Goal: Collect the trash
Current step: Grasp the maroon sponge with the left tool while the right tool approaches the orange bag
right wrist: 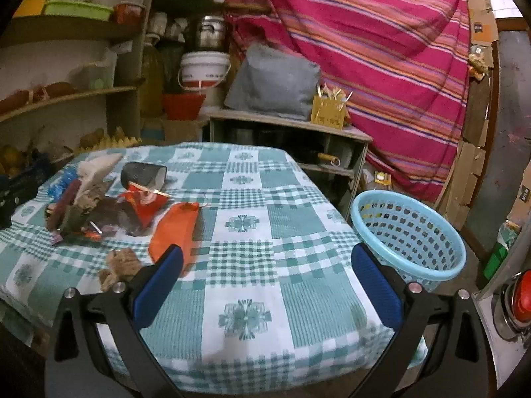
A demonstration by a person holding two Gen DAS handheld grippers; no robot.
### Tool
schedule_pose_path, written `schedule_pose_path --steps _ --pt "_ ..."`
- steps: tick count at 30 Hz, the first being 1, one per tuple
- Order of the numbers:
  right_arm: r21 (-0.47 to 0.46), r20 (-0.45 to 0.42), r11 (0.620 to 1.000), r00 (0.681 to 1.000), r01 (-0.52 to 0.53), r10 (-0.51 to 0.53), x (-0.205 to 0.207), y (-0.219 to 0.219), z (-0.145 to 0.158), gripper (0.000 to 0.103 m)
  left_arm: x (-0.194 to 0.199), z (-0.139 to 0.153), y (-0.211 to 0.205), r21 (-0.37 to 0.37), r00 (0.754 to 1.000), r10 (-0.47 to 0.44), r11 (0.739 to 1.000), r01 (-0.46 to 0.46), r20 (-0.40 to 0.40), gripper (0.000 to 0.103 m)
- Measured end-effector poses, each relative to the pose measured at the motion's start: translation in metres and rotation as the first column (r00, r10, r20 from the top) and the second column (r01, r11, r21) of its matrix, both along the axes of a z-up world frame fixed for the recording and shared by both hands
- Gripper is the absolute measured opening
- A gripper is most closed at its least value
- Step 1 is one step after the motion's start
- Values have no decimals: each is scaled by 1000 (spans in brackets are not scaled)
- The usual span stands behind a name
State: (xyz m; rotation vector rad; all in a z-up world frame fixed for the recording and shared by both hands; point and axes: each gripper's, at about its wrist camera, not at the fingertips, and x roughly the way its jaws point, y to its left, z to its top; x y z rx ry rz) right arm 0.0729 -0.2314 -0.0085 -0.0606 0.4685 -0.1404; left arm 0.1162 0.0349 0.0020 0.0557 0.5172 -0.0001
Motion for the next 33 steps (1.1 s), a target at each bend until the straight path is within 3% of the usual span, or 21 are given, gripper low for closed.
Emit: schedule_pose_path --steps 6,8,12,17,21,26,28,29,33 --pt "4 -10 1000 1000 -13 13 35 5 3 99 43 -11 9 52 999 -21 998 23 -51 98" --pt "11 -48 999 998 -41 41 54 9 2 99 51 -19 13 50 998 -15 999 19 -69 98" --pt "56 -100 995 991 -85 90 83 15 -1 99 62 -36 27 -3 993 -7 1000 6 -114 98" --pt "43 -94 996 992 -83 87 90 26 -12 99 70 -46 36 -52 988 -47 998 40 -145 97" --pt "56 -112 994 989 -95 100 95 30 -17 99 77 -53 41 -146 977 -108 986 82 -183 82" --pt "41 -139 994 985 -98 103 103 37 -26 99 77 -51 34 -160 970 -162 978 133 -179 71" --pt "39 -149 994 984 -98 103 106 38 -28 99 75 -48 30 -154 967 -183 975 157 -175 52" --pt "38 -150 994 983 -98 103 106 38 -29 99 75 -48 28 -149 964 -194 974 168 -180 34" --pt "39 -153 994 983 -97 102 106 38 -31 99 77 -50 31 -137 962 -187 977 162 -201 29"
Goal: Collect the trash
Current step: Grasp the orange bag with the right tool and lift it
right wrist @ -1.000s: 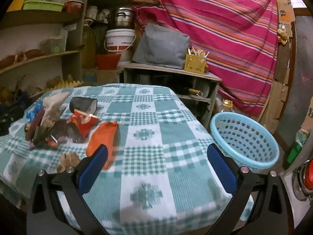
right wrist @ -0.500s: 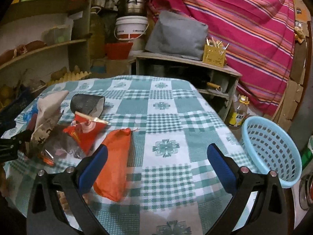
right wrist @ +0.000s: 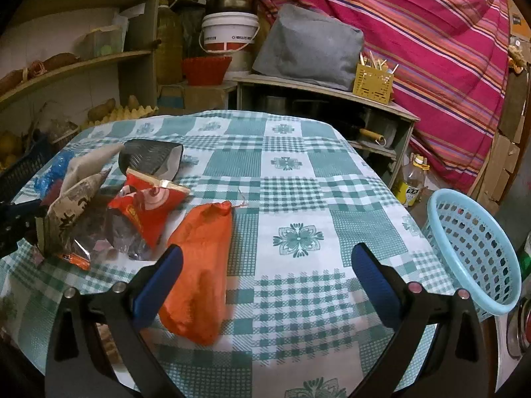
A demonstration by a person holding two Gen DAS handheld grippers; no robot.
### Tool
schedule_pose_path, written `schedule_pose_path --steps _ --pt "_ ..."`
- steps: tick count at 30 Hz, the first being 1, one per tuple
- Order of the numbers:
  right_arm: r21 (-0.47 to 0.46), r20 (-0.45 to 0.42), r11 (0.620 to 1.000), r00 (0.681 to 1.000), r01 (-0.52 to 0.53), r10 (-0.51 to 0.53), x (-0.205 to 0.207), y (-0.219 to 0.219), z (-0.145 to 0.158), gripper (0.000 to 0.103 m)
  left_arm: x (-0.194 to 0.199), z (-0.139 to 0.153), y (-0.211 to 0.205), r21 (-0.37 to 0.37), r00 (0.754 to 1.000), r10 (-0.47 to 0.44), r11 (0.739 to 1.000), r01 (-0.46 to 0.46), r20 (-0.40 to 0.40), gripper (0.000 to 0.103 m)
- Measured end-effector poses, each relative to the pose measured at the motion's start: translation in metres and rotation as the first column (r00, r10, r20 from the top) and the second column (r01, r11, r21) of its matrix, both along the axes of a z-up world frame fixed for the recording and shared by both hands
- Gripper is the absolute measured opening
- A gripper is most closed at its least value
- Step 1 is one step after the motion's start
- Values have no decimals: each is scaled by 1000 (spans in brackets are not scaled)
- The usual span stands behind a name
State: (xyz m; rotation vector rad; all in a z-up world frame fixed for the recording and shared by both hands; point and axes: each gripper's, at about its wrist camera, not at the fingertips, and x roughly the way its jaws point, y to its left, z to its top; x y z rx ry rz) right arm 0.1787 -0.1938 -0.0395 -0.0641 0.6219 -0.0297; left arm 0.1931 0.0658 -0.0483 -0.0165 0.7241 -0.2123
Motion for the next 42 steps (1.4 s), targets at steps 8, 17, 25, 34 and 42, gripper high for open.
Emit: schedule_pose_path --steps 8,17,25,34,42 --pt "75 -38 997 999 -16 19 7 -1 -4 99 2 -2 4 -18 999 28 999 -29 -20 37" --pt "68 -149 998 989 -9 19 26 10 -21 99 1 -5 1 6 999 31 1000 -30 -29 34" --pt "124 -217 991 974 -44 71 34 13 -34 66 -1 4 7 -12 999 43 999 -43 -12 24" --pt "153 -144 983 981 -106 128 28 4 -22 14 -5 23 17 -30 997 78 997 -78 23 15" --pt "196 -43 975 992 -107 117 16 -38 12 8 -5 54 9 -45 992 94 995 -91 82 15"
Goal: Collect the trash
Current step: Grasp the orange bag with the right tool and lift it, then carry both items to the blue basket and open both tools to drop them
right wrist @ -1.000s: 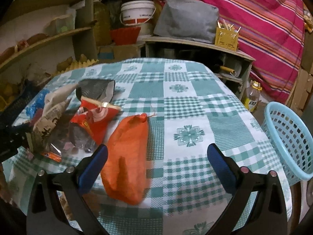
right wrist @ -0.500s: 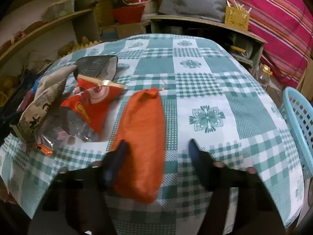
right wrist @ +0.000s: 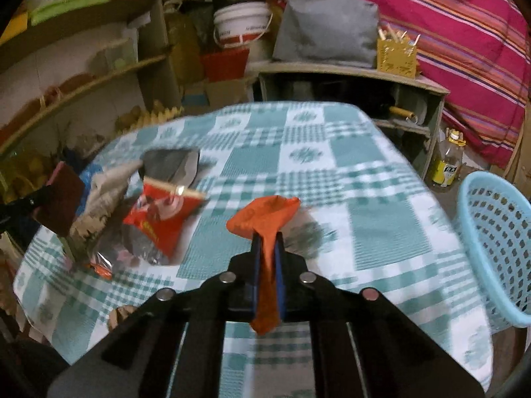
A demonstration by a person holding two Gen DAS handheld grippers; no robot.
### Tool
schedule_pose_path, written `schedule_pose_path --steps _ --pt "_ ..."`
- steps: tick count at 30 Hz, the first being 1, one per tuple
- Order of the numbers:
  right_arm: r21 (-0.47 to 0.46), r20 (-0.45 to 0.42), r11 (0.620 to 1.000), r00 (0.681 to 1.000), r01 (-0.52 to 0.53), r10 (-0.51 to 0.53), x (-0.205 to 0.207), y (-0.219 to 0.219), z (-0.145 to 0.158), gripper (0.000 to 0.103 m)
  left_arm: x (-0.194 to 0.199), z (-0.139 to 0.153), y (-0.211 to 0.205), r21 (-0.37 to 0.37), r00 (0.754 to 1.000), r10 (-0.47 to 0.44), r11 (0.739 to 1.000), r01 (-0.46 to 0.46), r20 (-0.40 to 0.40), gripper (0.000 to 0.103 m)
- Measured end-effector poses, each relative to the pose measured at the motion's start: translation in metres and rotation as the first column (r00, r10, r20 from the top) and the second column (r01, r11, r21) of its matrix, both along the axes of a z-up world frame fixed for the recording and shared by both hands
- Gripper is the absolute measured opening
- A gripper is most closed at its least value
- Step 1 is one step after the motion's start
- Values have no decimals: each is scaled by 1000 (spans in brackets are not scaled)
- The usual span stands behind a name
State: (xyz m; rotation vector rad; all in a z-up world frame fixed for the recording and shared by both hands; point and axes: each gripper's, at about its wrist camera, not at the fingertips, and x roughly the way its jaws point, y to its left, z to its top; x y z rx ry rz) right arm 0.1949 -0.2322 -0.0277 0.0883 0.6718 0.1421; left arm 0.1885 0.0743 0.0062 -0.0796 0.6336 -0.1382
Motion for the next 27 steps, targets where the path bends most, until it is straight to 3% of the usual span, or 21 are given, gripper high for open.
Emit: schedule_pose_path --steps 8,14,20,27 --pt "21 134 993 984 112 -114 -20 -89 59 8 1 44 -77 2 989 -117 993 117 88 15" --pt "38 173 976 960 216 -219 -24 -177 83 8 20 51 -157 -22 971 -218 975 221 98 15" --pt "11 161 951 938 310 -308 -30 -245 75 8 32 49 -260 -57 927 -360 928 368 108 15" --pt "-16 142 924 916 381 -376 -37 -287 56 8 37 37 -377 -44 850 -515 852 522 106 15"
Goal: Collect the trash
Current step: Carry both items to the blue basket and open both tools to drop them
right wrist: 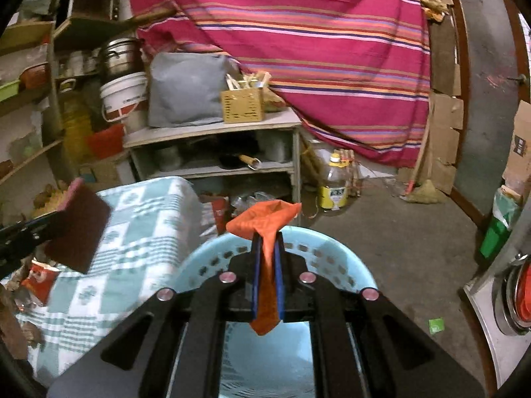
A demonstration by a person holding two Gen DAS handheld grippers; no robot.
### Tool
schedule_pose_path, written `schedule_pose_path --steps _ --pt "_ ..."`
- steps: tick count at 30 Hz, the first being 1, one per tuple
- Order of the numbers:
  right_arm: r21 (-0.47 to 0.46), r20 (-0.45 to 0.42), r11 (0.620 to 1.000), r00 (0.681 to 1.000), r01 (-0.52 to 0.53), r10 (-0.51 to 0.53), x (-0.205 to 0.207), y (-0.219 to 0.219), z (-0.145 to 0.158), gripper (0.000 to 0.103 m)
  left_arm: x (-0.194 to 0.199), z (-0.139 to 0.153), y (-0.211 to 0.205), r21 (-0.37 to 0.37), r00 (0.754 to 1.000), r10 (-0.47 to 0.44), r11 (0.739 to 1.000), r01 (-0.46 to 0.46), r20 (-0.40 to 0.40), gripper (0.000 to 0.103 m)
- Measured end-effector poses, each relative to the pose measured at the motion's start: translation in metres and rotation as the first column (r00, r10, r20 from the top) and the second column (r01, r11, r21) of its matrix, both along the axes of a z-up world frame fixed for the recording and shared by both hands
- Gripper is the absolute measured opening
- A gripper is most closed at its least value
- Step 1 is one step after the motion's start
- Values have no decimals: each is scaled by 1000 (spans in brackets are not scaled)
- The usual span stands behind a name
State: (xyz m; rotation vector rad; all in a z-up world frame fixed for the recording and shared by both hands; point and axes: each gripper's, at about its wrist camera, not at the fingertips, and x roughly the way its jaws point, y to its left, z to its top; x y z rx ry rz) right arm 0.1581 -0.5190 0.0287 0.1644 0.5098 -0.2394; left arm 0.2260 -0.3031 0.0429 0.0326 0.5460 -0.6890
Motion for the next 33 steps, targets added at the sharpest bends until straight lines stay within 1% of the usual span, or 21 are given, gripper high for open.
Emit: schedule_pose_path --steps 4,6,9,11,13,15,16,18,19,21,24,27,29,30,31,32,33 --pt "45 -9 999 1000 29 -28 -2 -23 -11 8 8 -12 -52 23 998 -62 998 63 -21 15" --pt "44 -15 998 999 33 -32 -1 -29 -13 8 10 -19 -73 43 996 -84 995 85 -28 15" --pt "51 -25 998 999 35 -33 -1 -35 -18 8 14 -29 -94 72 994 -104 992 107 -39 16" --pt "58 -29 997 999 40 -38 -1 -40 -21 8 18 -33 -99 82 994 -102 991 105 -49 18" --pt "72 -26 997 999 42 -41 0 -44 -22 8 22 -36 -101 87 995 -89 992 93 -46 31" --pt "82 -23 996 999 43 -42 -3 -46 -24 8 23 -32 -98 90 997 -67 994 70 -32 52" --pt "86 -22 995 999 42 -40 -3 -47 -25 8 23 -31 -97 91 998 -60 994 63 -27 55" --pt "84 -25 996 999 36 -34 -1 -44 -26 8 23 -26 -89 89 999 -43 995 45 -18 68" --pt "84 -26 996 999 32 -30 -2 -42 -26 8 23 -24 -85 86 999 -34 996 35 -16 72" --pt "89 -26 996 999 22 -20 2 -38 -26 8 21 -19 -75 77 1000 -9 997 9 -4 86" --pt "102 -32 995 999 6 -3 12 -32 -28 9 17 -14 -56 75 999 35 996 -37 27 93" --pt "117 -43 993 999 6 -1 22 -27 -32 12 15 -10 -39 86 996 72 993 -76 49 97" --pt "125 -60 992 998 8 0 28 -24 -35 12 14 -7 -26 87 994 90 992 -94 55 97" --pt "122 -67 992 998 13 -5 31 -23 -36 14 13 -5 -18 87 993 100 991 -105 59 97" --pt "120 -74 993 997 17 -9 32 -22 -38 19 11 -4 -11 90 991 112 989 -118 66 97" --pt "118 -82 993 997 21 -11 35 -20 -40 36 9 -3 -2 94 989 127 986 -134 74 97" --pt "113 -90 993 996 27 -17 37 -17 -42 55 8 -2 4 97 988 135 985 -142 78 97"
